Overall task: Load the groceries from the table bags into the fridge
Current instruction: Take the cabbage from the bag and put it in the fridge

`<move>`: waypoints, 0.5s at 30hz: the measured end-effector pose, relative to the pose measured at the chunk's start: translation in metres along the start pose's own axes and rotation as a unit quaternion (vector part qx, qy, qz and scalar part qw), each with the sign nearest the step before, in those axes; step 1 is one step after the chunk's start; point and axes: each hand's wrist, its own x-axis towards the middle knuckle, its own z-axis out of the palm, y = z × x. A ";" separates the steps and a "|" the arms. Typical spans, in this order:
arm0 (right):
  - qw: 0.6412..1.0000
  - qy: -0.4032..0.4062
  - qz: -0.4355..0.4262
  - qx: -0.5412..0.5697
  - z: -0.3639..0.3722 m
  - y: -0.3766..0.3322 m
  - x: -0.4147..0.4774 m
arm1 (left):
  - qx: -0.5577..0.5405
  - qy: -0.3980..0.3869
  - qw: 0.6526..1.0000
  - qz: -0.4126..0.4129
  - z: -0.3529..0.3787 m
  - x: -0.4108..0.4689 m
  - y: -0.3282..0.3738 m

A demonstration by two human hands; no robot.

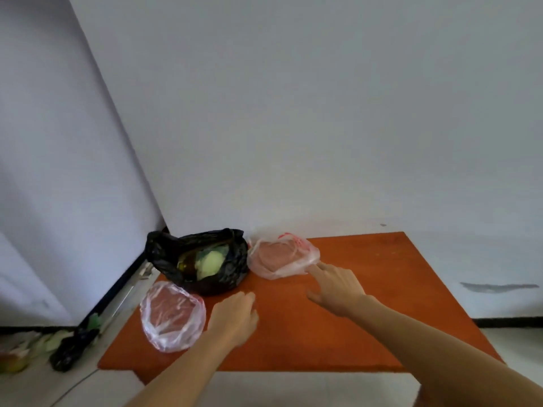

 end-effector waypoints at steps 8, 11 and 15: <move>0.995 -0.062 -0.076 0.024 0.057 -0.030 0.142 | -0.027 0.015 0.995 -0.092 0.010 0.066 -0.097; 0.992 -0.071 -0.099 0.020 0.074 -0.048 0.188 | -0.029 0.027 0.992 -0.117 0.020 0.092 -0.137; 0.990 -0.084 -0.115 0.017 0.105 -0.070 0.242 | -0.044 0.020 0.991 -0.127 0.042 0.136 -0.188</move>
